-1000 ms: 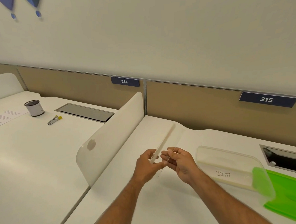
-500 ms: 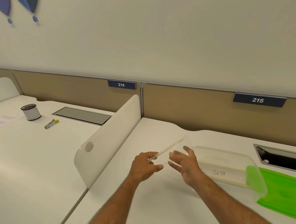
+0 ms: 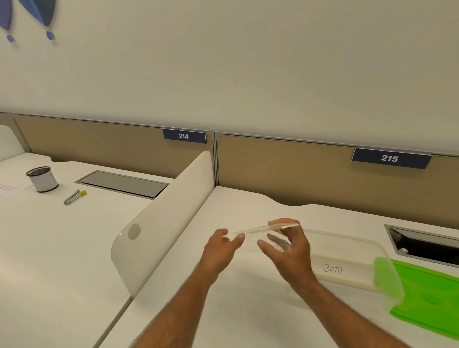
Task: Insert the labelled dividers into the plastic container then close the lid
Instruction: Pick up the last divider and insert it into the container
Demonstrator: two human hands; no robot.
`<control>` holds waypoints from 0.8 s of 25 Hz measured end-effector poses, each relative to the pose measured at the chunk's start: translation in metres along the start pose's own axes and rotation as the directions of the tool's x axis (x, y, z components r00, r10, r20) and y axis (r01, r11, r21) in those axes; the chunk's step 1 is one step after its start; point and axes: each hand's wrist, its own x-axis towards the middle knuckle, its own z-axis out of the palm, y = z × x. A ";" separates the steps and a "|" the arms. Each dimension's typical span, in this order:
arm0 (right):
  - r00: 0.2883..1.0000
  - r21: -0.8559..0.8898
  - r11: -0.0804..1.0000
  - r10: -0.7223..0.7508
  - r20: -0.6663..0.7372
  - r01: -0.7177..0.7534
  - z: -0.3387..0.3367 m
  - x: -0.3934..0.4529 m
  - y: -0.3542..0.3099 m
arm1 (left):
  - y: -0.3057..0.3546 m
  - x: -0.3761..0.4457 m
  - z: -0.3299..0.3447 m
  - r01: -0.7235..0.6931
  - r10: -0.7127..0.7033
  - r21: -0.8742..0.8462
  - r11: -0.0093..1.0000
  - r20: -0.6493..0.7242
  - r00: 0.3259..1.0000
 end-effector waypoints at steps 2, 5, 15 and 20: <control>0.984 -0.197 0.965 -0.179 -0.014 0.172 0.001 -0.002 0.001 | 0.013 -0.011 0.010 0.135 -0.126 -0.074 0.988 0.121 0.985; 0.928 -0.384 0.852 -0.371 0.037 0.356 -0.003 -0.004 0.005 | 0.026 -0.020 0.021 0.216 -0.162 -0.162 0.963 0.293 0.942; 0.702 -0.491 0.502 -0.539 0.466 0.712 -0.031 -0.009 0.006 | 0.022 -0.013 0.032 0.278 -0.125 -0.295 0.914 0.447 0.886; 0.650 -0.503 0.435 -0.320 0.689 0.747 -0.060 -0.008 -0.007 | 0.024 -0.008 0.023 0.102 -0.043 -0.108 0.989 0.453 0.891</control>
